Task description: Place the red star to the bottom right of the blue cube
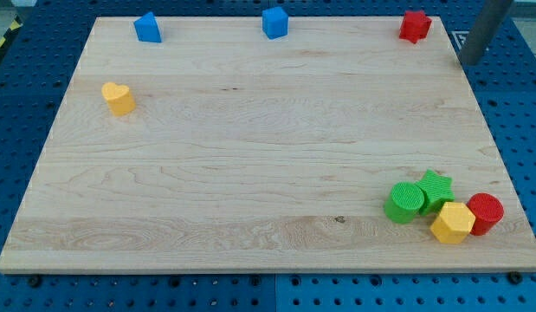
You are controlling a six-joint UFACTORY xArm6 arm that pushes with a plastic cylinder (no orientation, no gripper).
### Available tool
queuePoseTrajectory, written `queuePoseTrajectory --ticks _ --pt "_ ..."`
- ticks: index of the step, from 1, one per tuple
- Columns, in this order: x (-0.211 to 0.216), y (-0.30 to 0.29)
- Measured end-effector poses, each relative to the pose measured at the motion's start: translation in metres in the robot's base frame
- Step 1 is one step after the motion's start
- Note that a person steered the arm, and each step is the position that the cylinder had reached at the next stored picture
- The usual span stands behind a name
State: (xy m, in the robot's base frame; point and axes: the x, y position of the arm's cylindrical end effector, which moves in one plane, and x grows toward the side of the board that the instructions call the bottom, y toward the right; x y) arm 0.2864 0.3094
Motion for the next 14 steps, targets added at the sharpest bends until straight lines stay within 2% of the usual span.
queuePoseTrajectory --ticks 1,3,4,9,14 --pt "-0.035 0.0" --pt "-0.062 -0.028" --pt "-0.062 -0.03" --pt "-0.06 -0.127" --pt "-0.011 -0.207"
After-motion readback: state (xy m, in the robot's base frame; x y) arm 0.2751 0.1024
